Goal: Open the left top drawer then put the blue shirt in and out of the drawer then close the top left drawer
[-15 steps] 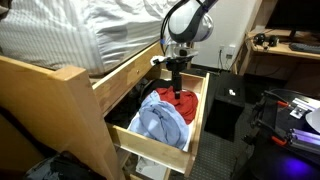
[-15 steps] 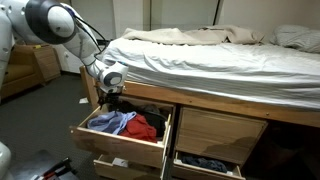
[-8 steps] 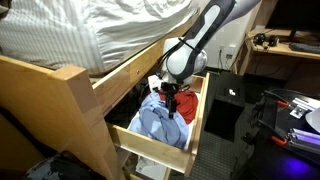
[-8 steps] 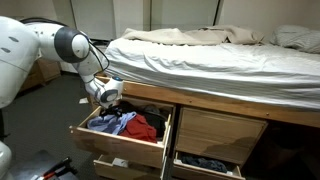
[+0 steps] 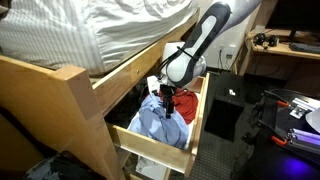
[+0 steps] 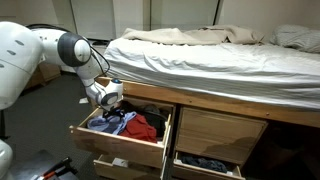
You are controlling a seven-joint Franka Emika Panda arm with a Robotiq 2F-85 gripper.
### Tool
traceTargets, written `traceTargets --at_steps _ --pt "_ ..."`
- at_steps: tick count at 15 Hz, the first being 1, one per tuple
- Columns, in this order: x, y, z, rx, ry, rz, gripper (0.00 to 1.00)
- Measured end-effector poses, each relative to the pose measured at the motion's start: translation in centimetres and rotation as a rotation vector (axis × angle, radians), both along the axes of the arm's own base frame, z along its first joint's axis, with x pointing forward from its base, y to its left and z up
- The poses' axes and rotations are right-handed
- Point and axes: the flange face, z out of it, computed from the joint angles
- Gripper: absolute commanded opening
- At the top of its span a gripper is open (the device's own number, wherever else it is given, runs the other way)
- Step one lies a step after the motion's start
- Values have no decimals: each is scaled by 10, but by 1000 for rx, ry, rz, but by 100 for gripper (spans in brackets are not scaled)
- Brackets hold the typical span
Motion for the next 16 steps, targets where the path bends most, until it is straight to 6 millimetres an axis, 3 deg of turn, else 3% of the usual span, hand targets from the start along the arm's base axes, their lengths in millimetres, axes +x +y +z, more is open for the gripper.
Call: traceTargets --at_steps 4,5,6,16 --pt "0 -4 -17 -16 -15 -4 100" --pt "0 -4 -17 -16 -14 -4 75" --pt "0 -3 -17 -15 -13 -3 74" --pt "-4 5 -18 9 -1 4 5"
